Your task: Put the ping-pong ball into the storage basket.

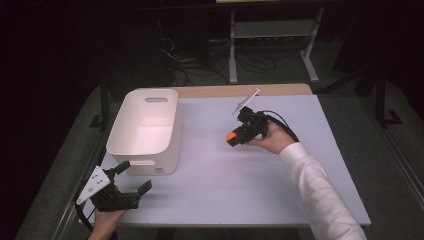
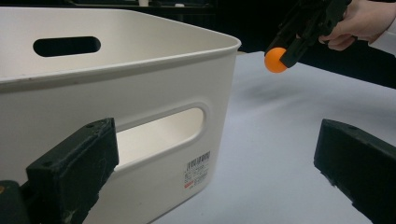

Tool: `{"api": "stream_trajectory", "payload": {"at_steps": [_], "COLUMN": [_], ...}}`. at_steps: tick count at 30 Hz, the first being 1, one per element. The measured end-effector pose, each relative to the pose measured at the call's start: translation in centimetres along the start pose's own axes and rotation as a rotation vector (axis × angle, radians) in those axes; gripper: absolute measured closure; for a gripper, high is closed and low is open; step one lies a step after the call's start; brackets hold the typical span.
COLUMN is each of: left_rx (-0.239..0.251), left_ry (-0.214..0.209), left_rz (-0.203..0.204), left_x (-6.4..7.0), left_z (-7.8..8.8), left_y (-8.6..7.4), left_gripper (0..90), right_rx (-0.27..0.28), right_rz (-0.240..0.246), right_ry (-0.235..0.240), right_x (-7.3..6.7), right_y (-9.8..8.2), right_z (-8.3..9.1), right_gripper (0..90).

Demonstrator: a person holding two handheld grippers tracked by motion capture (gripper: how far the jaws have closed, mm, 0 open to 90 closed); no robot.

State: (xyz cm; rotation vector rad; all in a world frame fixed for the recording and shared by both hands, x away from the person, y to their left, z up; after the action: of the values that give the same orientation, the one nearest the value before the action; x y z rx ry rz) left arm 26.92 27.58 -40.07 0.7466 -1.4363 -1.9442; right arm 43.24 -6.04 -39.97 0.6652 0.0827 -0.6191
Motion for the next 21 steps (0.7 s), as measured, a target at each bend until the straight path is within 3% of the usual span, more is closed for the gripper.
{"api": "stream_trajectory", "payload": {"at_steps": [8,21], "left_rx": [0.009,0.01], "left_ry": [-0.005,-0.003], "left_rz": [0.007,-0.002], "left_x": [0.1,0.1], "left_z": [0.0,0.1], "left_y": [0.1,0.2], "left_gripper": [0.0,0.0], "right_rx": [0.042,0.066], "right_rz": [0.011,0.023], "right_ry": [0.007,0.01], "right_x": [-0.7,-2.0], "right_y": [0.9,1.7], "right_z": [1.3,2.4], "right_gripper": [49.4,49.5]}}
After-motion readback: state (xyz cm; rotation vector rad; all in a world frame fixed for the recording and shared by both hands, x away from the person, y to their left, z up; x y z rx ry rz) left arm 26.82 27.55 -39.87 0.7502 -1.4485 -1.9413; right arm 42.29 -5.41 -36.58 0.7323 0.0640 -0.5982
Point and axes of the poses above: each handheld gripper's, and its own axes: z roughly backward along the jaws, y roughly out of its top, x roughly to its right, the point moved 6 cm from there along -z, roughly forward along the jaws, and after that the axes turned 9 degrees about -z, right-handed, at the moved point
